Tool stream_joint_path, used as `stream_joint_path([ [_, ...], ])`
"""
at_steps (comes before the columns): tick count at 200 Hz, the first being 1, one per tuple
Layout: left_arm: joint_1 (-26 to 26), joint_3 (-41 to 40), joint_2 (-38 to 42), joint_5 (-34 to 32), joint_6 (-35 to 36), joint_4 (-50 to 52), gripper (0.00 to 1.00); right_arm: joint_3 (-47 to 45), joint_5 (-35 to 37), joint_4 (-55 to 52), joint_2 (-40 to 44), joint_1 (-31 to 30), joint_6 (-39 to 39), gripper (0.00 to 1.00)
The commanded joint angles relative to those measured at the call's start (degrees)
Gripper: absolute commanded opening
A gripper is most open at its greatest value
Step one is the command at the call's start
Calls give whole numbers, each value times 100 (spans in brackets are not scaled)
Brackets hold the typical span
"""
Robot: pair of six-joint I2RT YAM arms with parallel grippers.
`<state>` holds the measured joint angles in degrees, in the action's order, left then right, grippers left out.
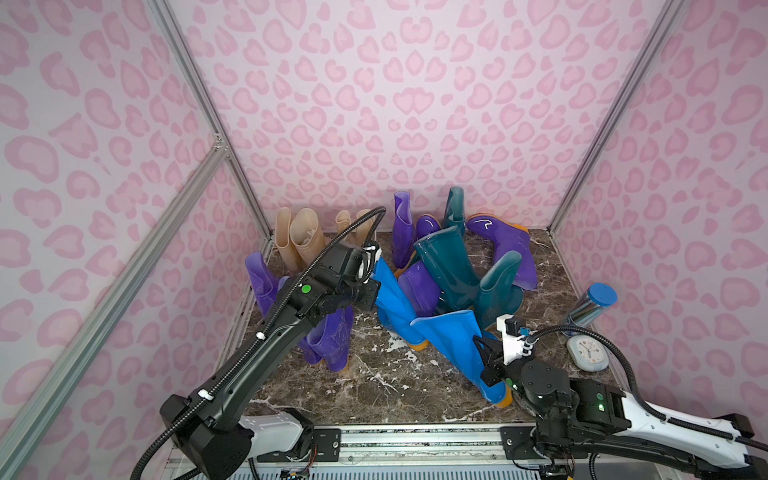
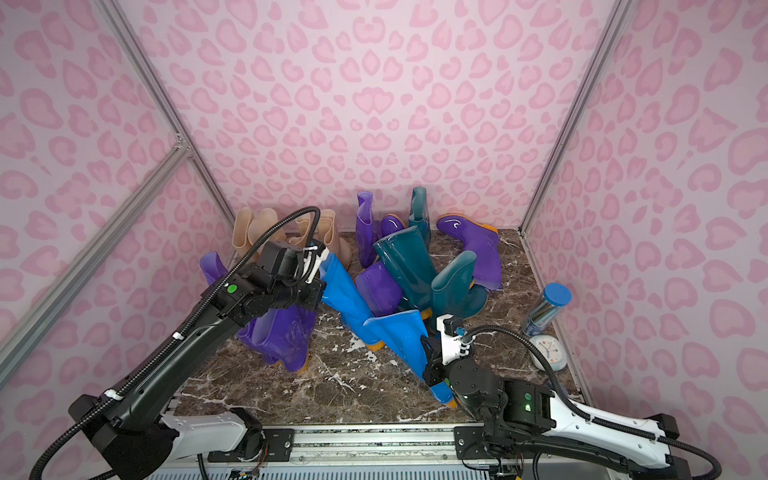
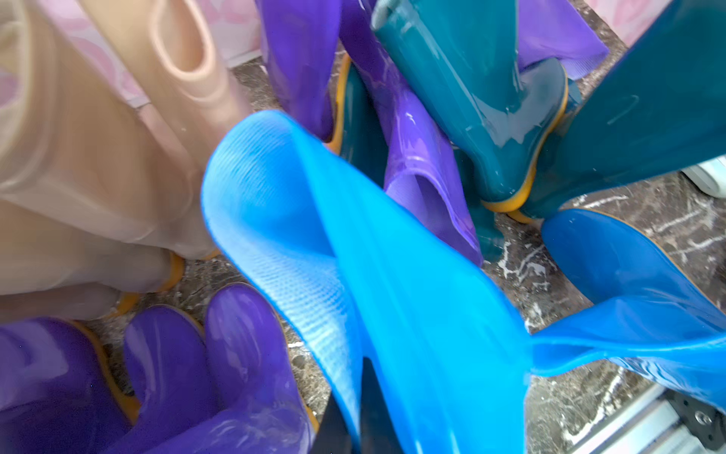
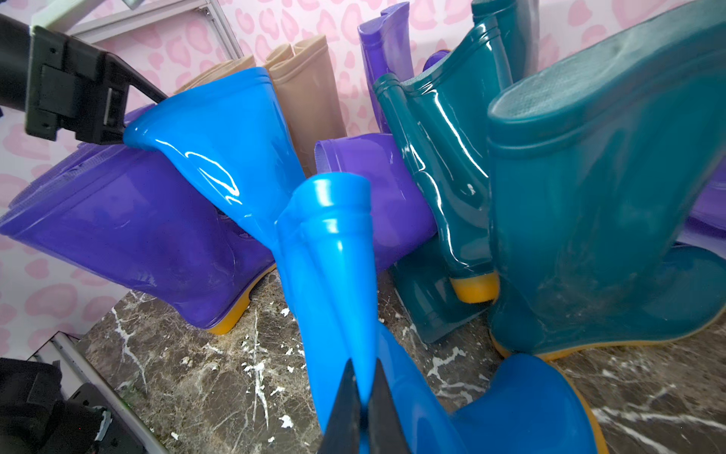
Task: Match and arrange rain boots in pairs
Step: Pick up the rain boot at the center of the board.
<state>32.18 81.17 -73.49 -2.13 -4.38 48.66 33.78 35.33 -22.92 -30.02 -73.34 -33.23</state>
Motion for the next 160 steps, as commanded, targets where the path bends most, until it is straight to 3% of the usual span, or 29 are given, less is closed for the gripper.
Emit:
stream_joint_path([
  [1, -68, 181, 16, -174, 233, -79, 2, 30, 317, -133, 127, 49, -2, 0],
  [29, -72, 34, 315, 487, 170, 264, 2, 60, -271, 589, -35, 279, 132, 0],
  [62, -69, -425, 930, 660, -177, 529, 2, 497, -1296, 1626, -773, 285, 576, 0],
  [105, -62, -743, 1550, 734, -405, 749, 2, 1408, -1627, 1818, -1376, 221, 842, 0],
  [136, -63, -893, 1760, 787, -755, 760, 2, 1986, -1775, 2040, -1906, -210, 1041, 0],
  [160, -63, -1176, 2033, 886, -1110, 547, 2, 2082, -1884, 2432, -2340, -283, 1134, 0],
])
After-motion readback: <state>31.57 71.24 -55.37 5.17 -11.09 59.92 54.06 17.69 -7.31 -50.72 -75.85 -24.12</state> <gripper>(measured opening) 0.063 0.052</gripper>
